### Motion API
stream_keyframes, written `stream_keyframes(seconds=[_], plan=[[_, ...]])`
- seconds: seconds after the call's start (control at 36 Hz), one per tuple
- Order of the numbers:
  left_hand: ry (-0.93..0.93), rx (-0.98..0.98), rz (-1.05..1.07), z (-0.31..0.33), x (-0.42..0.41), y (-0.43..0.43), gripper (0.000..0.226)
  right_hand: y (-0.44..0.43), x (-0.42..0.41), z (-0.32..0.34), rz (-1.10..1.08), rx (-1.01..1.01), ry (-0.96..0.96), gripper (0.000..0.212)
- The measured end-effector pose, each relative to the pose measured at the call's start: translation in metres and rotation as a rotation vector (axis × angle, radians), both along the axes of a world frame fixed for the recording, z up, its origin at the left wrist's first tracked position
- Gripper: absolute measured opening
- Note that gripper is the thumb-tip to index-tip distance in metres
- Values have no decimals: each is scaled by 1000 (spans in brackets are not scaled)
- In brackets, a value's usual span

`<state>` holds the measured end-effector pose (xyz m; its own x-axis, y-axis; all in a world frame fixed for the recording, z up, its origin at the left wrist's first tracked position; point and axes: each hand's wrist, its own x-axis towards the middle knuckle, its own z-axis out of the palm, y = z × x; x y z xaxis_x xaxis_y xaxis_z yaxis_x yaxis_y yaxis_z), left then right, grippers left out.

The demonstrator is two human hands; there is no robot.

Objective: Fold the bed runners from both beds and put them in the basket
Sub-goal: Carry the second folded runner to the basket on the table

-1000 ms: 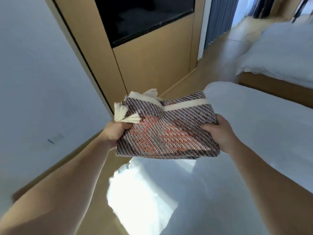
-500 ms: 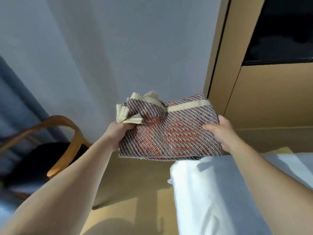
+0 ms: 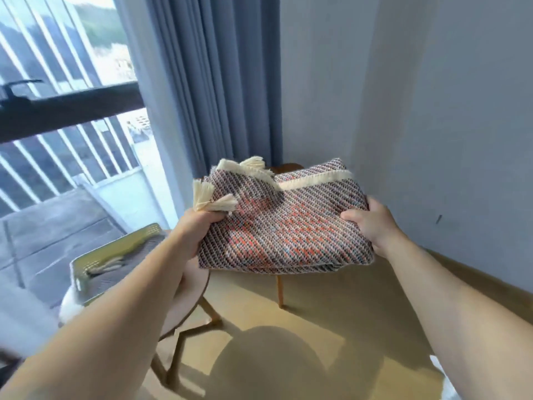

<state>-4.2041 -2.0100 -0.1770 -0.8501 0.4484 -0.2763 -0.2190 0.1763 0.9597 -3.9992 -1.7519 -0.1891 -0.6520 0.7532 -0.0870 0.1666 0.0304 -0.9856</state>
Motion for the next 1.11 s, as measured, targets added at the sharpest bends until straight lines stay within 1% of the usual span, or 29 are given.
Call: stream_keyframes(seconds=[0.11, 0.19, 0.28, 0.39, 0.5, 0.64, 0.69, 0.72, 0.81, 0.92, 0.94, 1.06, 1.08, 1.11], plan=[[-16, 13, 137, 0, -31, -90, 33, -57, -70, 0, 141, 5, 17, 32], [-15, 42, 247, 2, -45, -150, 34, -97, -120, 2, 273, 51, 0, 41], [6, 82, 341, 2, -52, -201, 33, -139, -162, 5, 383, 46, 22, 39], [30, 110, 423, -3, -58, -253, 44, -183, -211, -2, 493, 12, 35, 36], [22, 87, 540, -16, -71, -286, 54, -208, -254, -15, 599, -12, 9, 34], [-13, 74, 625, -37, -101, -298, 51, -214, -305, -29, 700, -43, -17, 36], [-21, 75, 673, -40, -114, -294, 51, -209, -325, -30, 731, -63, -19, 30], [-31, 77, 690, -40, -121, -290, 47, -206, -335, -29, 744, -68, -20, 27], [-42, 69, 723, -40, -142, -270, 23, -194, -362, -26, 760, -50, -18, 25], [-59, 74, 728, -49, -177, -244, 15, -170, -393, -25, 741, -16, -40, 37], [-73, 69, 722, -52, -187, -240, 18, -165, -399, -25, 731, -11, -46, 38], [-117, 73, 682, -70, -224, -232, 46, -151, -421, -30, 688, 1, -79, 34], [-120, 72, 667, -74, -234, -231, 50, -151, -426, -32, 678, 5, -86, 32], [-116, 72, 653, -78, -243, -230, 50, -151, -432, -35, 666, 11, -93, 32]])
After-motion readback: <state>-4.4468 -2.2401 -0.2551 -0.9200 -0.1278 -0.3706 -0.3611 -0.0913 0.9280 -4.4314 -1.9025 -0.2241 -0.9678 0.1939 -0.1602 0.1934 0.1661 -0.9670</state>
